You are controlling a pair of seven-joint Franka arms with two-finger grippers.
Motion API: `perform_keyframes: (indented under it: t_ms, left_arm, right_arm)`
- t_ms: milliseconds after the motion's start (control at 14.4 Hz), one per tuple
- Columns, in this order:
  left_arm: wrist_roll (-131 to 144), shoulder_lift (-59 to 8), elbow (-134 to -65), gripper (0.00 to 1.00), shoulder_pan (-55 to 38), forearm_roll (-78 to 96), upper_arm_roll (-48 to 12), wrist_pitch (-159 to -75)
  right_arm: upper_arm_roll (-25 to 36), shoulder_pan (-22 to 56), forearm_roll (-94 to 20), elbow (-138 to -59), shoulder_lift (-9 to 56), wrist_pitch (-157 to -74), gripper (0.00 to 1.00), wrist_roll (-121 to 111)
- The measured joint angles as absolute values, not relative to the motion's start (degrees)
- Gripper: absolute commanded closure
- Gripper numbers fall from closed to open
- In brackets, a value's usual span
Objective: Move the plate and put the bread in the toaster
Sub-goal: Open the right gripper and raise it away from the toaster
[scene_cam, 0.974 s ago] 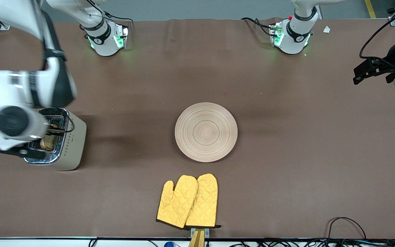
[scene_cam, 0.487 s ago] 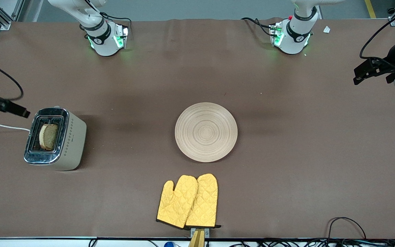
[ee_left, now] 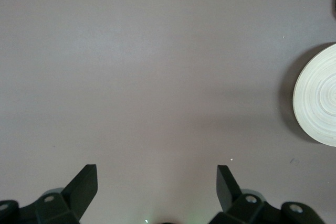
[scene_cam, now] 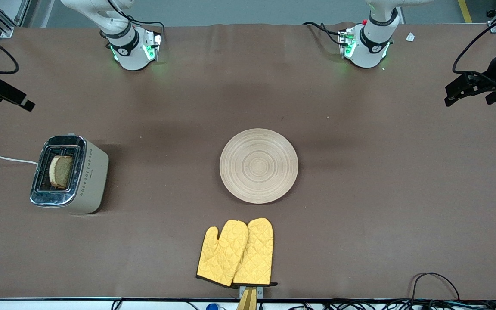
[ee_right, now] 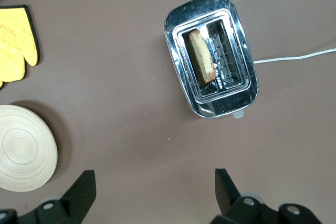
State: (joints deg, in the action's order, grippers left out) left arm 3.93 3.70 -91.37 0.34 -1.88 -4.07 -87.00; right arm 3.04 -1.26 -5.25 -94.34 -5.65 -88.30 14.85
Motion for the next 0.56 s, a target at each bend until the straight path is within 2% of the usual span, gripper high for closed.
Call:
perform_keyframes:
  t_ms: [557]
  left_arm:
    - [3.93,2.69,-89.81,0.00,0.33,-1.88,-4.08,-87.01]
  right_arm:
    - [3.37,-2.45,-3.08,-94.84,-5.91,-89.40,0.00,7.14]
